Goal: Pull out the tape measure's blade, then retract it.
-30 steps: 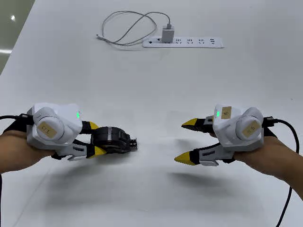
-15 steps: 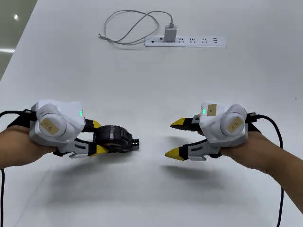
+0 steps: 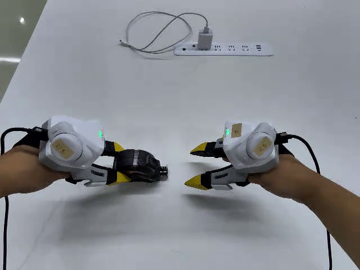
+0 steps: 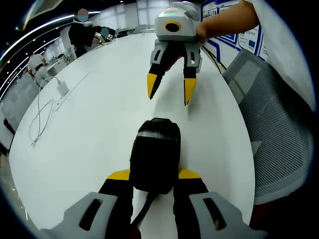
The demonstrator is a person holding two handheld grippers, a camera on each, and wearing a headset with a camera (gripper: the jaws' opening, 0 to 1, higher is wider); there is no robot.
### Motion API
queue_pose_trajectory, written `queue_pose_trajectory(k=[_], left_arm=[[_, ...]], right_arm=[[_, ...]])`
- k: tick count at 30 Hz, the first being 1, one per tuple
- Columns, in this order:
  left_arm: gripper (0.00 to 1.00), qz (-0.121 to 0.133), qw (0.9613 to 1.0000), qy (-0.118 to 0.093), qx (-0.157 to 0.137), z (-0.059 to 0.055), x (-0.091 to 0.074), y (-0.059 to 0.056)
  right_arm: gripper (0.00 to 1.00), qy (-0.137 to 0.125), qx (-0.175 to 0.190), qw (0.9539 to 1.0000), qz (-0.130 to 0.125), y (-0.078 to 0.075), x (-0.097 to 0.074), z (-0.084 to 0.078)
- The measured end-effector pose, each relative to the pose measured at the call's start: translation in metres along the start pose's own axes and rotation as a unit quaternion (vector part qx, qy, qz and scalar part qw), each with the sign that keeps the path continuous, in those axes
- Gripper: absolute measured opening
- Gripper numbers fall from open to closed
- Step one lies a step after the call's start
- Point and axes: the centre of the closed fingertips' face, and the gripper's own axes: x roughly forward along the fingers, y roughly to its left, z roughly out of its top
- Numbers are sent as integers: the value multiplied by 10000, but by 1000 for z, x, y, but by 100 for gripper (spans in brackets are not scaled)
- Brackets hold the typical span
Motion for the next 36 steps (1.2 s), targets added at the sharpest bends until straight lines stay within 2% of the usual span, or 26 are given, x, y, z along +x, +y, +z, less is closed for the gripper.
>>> queue_pose_trajectory(k=[26, 36], left_arm=[[26, -5, 9999, -18, -149, -1, 1, 1], [26, 5, 9999, -20, -168, 0, 1, 0]], right_arm=[[21, -138, -201, 9992, 311, 8, 38, 13], [15, -116, -280, 9986, 429, 9, 48, 9]])
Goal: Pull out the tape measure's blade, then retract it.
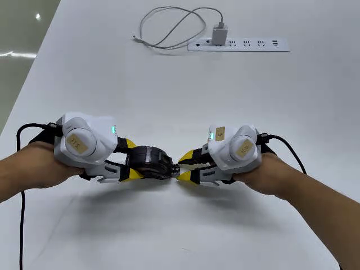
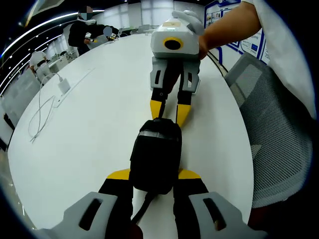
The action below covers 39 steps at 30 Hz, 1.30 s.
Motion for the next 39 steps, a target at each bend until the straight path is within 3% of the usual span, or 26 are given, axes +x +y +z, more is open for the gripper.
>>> queue_pose_trajectory(k=[19, 39], left_arm=[[26, 14, 10000, 5, -2, 1, 0, -1], [25, -11, 10000, -37, 17, 1, -2, -1]], right_arm=[[11, -40, -171, 9998, -17, -3, 10, 2], [9, 51, -247, 9997, -76, -2, 6, 0]])
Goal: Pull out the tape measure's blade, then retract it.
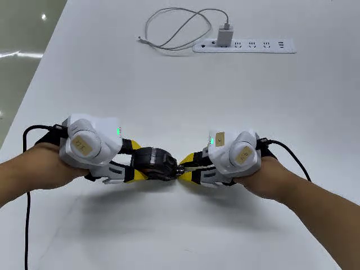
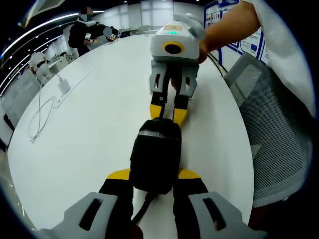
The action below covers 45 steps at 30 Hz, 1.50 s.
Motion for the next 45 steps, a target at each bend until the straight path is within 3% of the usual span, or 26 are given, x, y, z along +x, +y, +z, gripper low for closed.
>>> queue_pose_trajectory(k=[13, 32, 45], left_arm=[[25, -25, 9998, 99, 177, 0, 1, -1], [25, 0, 9999, 70, 83, 0, 1, 0], [25, 2, 10000, 48, 45, 1, 1, -1]], right_arm=[[8, 75, -24, 10000, 30, 3, -4, -3], [8, 261, -43, 9997, 7, 2, -22, -16], [8, 454, -65, 9989, -47, 0, -45, -31]])
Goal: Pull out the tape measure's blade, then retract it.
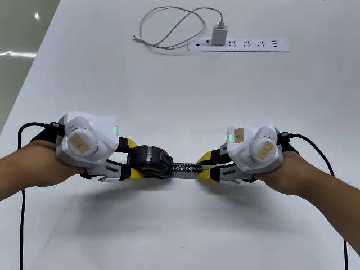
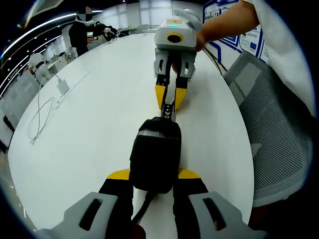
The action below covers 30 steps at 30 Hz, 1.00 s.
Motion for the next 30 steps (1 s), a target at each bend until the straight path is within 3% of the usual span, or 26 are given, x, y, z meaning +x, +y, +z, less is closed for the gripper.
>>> queue_pose_trajectory(k=[30], left_arm=[[25, -11, 10000, 13, 63, 1, 3, 0]], right_arm=[[8, 506, 77, 9985, -196, -3, -44, -42]])
